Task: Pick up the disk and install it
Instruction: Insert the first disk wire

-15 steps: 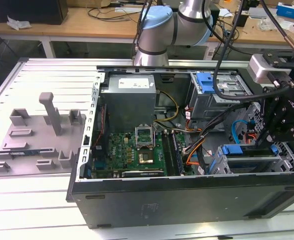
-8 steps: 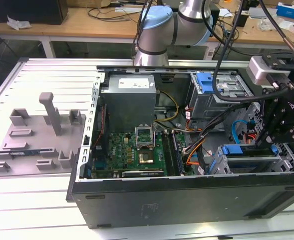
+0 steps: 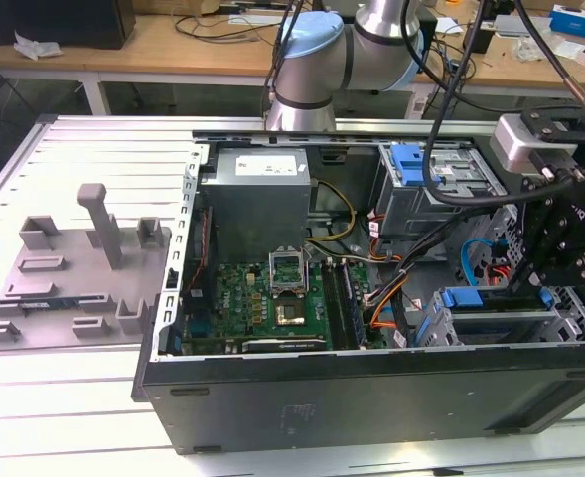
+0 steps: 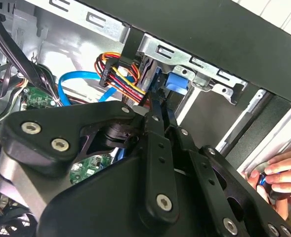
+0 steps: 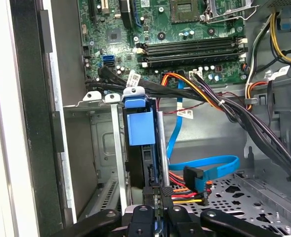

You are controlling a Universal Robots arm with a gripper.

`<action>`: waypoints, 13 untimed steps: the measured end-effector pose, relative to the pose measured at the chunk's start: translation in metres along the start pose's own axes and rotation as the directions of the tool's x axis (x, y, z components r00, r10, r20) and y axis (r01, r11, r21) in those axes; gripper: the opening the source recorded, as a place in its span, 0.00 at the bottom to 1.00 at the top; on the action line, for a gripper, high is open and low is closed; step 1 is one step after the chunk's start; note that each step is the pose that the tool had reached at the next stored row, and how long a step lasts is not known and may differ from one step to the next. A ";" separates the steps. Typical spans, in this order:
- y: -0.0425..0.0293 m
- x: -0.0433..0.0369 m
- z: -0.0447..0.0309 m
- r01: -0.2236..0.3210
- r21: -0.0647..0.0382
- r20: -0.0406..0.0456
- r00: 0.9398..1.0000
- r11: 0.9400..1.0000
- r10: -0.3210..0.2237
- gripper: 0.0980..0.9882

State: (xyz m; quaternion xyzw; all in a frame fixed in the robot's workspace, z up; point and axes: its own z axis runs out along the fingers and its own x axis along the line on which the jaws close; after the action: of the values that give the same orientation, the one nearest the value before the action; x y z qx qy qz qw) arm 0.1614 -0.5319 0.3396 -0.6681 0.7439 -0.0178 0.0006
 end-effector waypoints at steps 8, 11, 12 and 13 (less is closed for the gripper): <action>0.0009 -0.0001 -0.0085 0.000 0.000 0.000 1.000 1.000 0.000 0.22; 0.0007 -0.0005 -0.0204 0.000 0.000 0.000 1.000 1.000 0.000 0.36; 0.0006 -0.0005 -0.0230 0.000 0.000 0.000 1.000 1.000 0.000 0.43; 0.0006 -0.0004 -0.0232 0.000 0.000 0.000 1.000 1.000 0.000 0.43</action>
State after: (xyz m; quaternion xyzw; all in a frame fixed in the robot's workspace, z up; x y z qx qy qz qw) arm 0.1602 -0.5308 0.3628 -0.6679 0.7440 -0.0178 0.0006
